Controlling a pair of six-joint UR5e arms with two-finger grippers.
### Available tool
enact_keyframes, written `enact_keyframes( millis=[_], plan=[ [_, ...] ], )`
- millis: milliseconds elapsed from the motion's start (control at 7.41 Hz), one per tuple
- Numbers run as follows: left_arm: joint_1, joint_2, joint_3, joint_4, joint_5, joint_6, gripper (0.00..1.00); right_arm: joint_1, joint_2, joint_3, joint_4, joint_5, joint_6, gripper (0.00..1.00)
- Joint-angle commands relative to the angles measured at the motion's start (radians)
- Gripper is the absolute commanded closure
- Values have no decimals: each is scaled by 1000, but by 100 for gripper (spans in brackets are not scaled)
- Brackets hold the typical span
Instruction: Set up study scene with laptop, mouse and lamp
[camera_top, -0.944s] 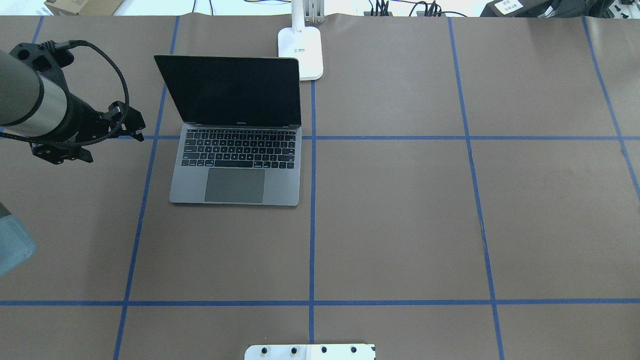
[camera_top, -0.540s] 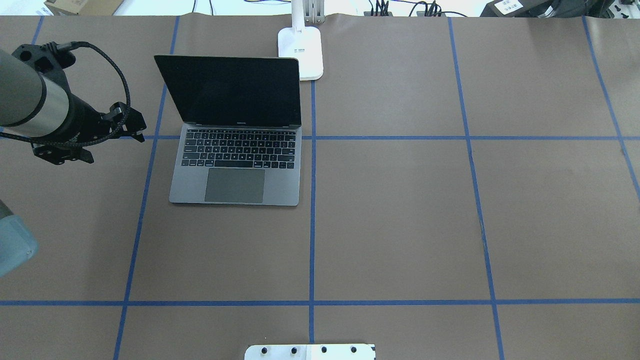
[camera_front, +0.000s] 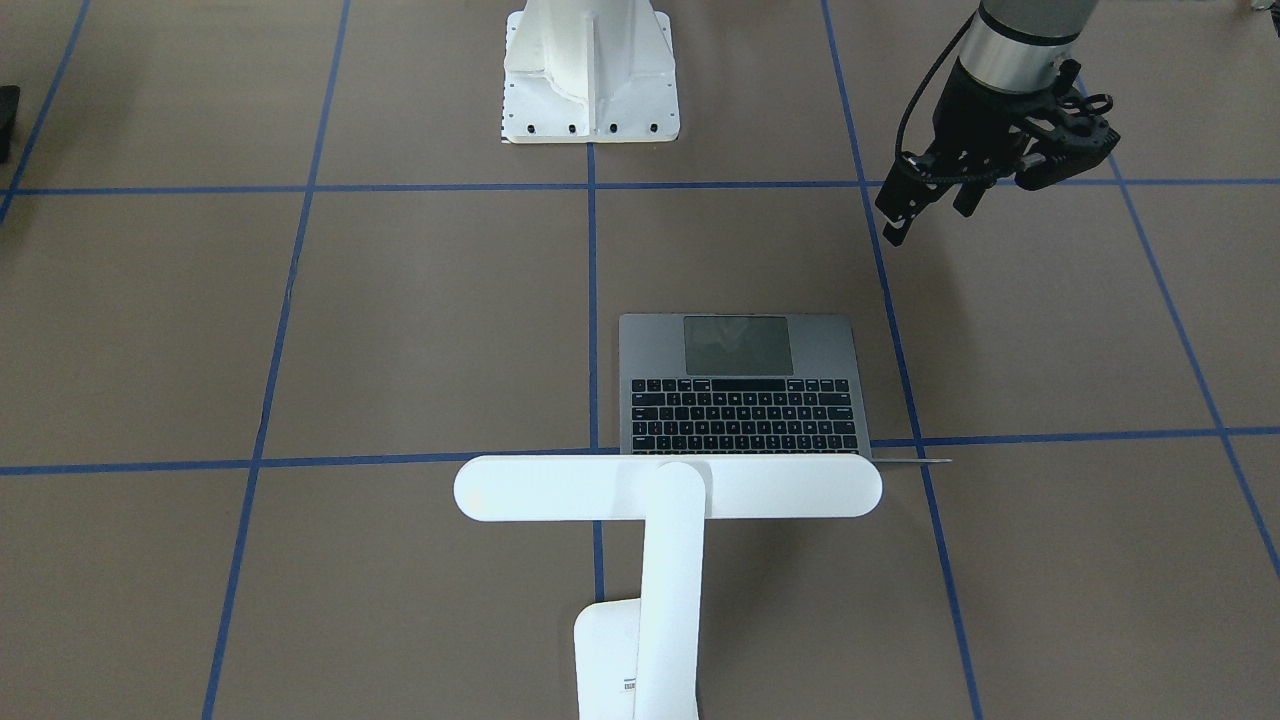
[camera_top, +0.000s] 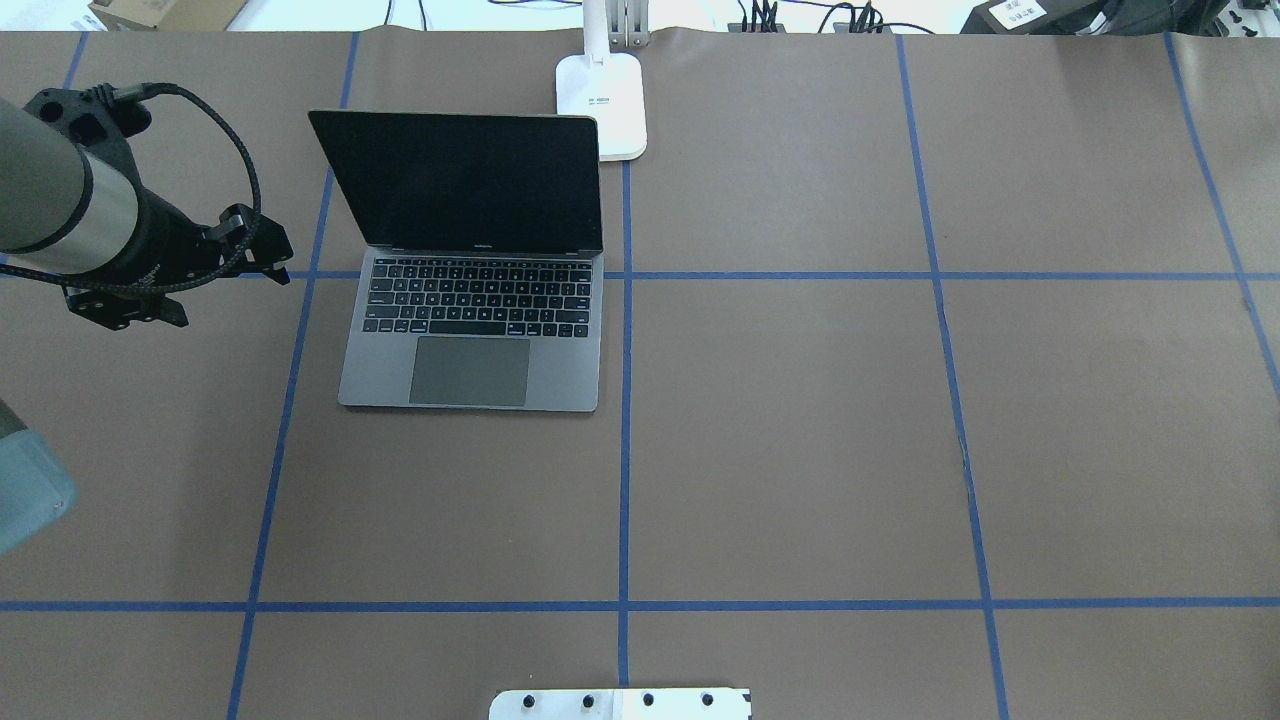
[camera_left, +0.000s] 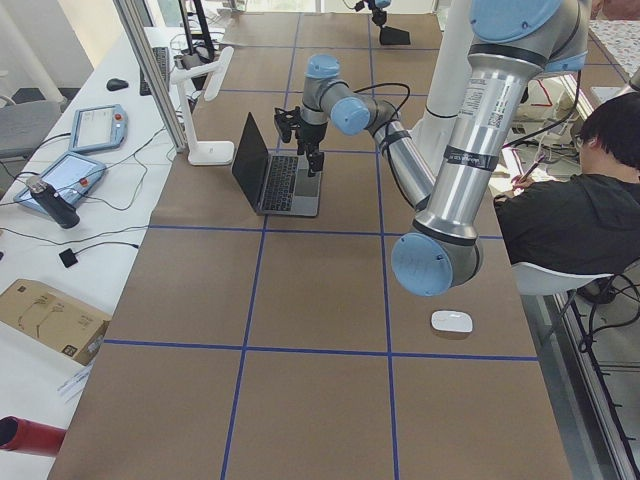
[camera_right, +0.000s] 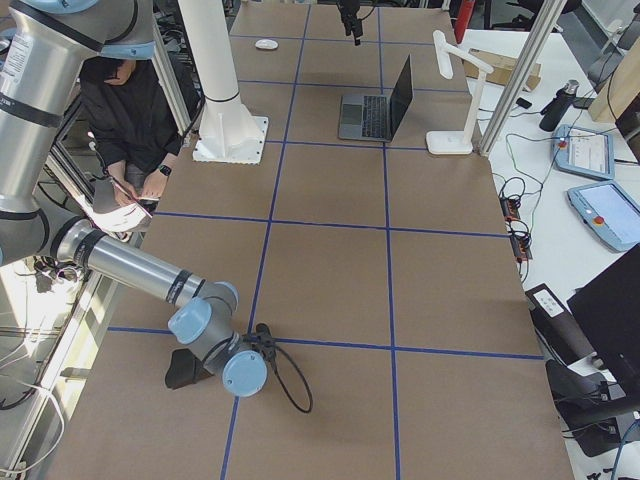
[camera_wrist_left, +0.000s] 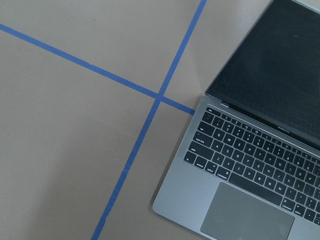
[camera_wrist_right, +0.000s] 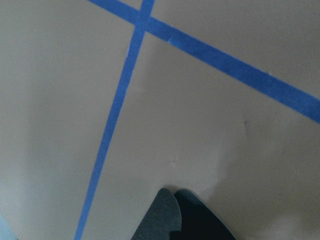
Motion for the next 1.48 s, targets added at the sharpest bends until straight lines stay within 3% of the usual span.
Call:
enact_keyframes(
  millis=[0, 270, 540, 944, 1079, 1214, 1349],
  plan=[
    [0, 4, 4, 0, 0, 13, 1, 1, 151, 272, -437, -64, 97, 100],
    [-2, 10, 7, 2, -20, 63, 1, 1, 346, 284, -576, -60, 218, 100],
    [-25, 14, 15, 3, -28, 102, 1, -40, 514, 283, -584, -17, 481, 100],
    [-113, 110, 49, -4, -70, 359, 1, -230, 725, 306, -575, 75, 961, 100],
    [-179, 110, 91, -9, -107, 441, 1, -282, 769, 298, -522, 129, 1125, 100],
    [-231, 110, 125, -11, -117, 527, 1, -342, 773, 277, -368, 128, 1271, 100],
    [-294, 110, 171, -12, -130, 603, 1, -396, 773, 216, -143, 117, 1470, 100]
  ],
)
